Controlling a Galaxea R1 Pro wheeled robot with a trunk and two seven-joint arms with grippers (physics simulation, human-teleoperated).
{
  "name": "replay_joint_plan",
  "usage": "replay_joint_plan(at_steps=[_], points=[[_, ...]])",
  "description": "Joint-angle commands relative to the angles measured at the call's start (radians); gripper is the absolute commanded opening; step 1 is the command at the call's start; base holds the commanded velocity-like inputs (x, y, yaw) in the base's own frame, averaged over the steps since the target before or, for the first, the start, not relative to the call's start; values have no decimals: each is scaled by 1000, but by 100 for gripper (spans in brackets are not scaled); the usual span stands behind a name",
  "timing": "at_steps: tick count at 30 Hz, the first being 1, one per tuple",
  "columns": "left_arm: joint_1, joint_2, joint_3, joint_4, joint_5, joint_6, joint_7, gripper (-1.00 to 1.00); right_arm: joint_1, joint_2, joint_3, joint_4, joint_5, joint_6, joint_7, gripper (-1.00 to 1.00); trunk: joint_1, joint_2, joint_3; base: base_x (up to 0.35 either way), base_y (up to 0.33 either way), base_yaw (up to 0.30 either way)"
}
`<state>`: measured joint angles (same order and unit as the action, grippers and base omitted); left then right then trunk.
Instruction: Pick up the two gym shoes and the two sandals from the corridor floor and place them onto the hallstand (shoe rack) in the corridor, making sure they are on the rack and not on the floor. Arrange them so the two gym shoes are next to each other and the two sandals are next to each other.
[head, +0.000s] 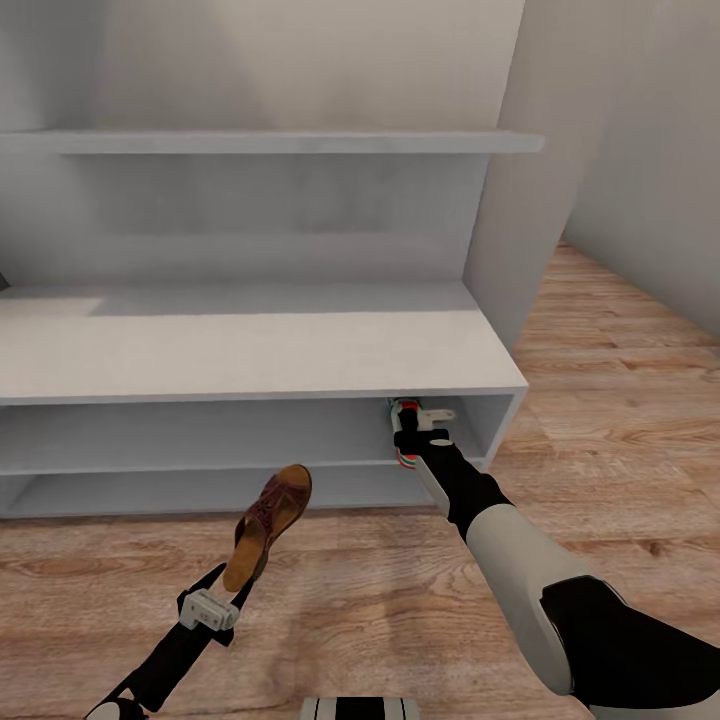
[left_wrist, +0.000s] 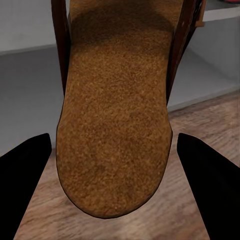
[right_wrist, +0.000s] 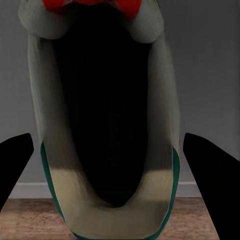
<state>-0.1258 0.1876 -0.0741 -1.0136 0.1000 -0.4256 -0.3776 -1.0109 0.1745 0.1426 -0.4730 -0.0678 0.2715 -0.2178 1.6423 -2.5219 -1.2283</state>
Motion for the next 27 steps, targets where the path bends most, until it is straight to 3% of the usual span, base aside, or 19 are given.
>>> replay_joint_plan(at_steps=[1, 27], points=[[0, 0, 0, 0, 0, 0, -2, -100, 0, 0, 0, 0, 0, 0, 0, -100, 0, 0, 0, 2, 0, 0], [0, 1, 2, 0, -2, 0, -7, -100, 0, 0, 0, 0, -1, 1, 1, -100, 0, 0, 0, 13, 0, 0]])
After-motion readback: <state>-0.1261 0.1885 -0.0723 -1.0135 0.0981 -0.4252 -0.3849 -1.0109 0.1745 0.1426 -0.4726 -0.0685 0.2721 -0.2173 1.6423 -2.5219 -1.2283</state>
